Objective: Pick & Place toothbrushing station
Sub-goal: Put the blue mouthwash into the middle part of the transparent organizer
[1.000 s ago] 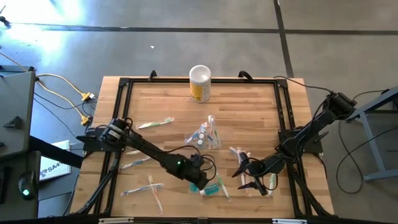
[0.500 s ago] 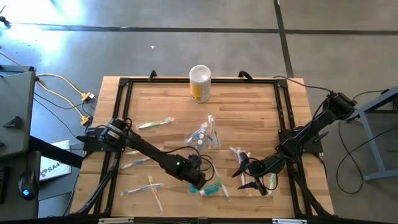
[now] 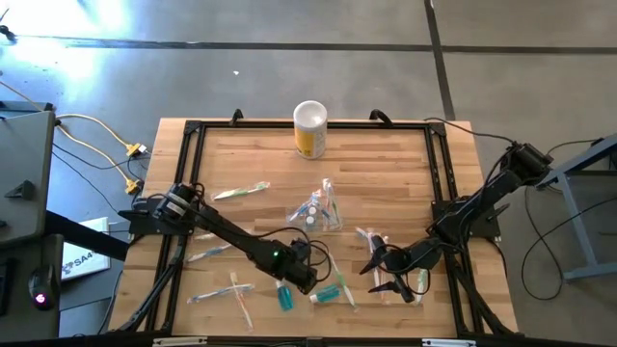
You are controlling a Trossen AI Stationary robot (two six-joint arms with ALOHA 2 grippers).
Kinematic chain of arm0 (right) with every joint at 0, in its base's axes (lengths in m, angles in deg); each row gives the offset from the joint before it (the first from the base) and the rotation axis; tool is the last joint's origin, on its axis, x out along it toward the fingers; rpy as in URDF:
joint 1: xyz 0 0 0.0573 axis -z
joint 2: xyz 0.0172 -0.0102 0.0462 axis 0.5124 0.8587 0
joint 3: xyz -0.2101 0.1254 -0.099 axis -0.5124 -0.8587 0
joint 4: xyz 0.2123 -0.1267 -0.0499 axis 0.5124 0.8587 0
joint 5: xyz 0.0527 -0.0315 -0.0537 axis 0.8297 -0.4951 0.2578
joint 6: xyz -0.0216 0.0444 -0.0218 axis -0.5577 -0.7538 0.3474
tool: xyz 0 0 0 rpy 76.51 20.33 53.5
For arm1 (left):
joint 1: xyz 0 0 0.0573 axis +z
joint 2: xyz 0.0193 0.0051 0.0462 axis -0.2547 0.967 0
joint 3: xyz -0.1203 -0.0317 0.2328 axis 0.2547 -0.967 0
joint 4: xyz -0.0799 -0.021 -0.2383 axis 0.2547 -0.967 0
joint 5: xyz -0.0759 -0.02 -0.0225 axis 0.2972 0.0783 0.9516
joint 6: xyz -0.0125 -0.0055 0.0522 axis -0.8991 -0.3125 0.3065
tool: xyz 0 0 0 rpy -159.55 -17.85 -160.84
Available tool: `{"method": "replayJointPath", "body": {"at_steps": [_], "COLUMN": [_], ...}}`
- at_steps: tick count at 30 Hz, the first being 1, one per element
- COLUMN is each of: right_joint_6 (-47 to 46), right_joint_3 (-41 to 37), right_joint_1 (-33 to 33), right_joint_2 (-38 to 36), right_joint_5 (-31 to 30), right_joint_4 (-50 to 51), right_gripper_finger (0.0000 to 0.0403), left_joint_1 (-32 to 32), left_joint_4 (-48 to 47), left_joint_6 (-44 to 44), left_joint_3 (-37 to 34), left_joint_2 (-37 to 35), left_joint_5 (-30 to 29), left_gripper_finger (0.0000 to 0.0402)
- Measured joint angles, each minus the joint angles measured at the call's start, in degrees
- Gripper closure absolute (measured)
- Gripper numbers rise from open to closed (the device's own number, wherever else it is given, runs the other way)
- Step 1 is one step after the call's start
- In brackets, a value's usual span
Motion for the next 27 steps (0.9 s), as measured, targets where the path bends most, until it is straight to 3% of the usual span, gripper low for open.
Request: {"method": "replayJointPath", "body": {"at_steps": [10, 17, 20, 27], "right_joint_6": [0.0, 0.0, 0.0, -0.2], "right_joint_3": [0.0, -0.02, -0.02, -0.02], "right_joint_1": [0.0, 0.0, 0.04, 0.04], "right_joint_2": [-0.01, 0.02, 0.02, 0.01], "right_joint_5": [0.04, 0.07, 0.09, 0.09], "right_joint_4": [0.02, 0.43, 0.46, 0.39], "right_gripper_finger": [0.017, 0.017, 0.017, 0.017], "left_joint_1": [-0.58, -5.73, -8.55, -10.62], "left_joint_4": [1.57, -6.87, -3.47, 4.32], "left_joint_6": [11.03, 33.99, 40.66, 48.28], "left_joint_3": [0.28, 13.44, 17.24, 18.73], "left_joint_2": [-2.45, -4.45, -4.66, -4.61], "left_joint_5": [-2.98, -12.77, -12.09, -11.72], "left_gripper_finger": [0.0387, 0.0388, 0.0387, 0.0387]}}
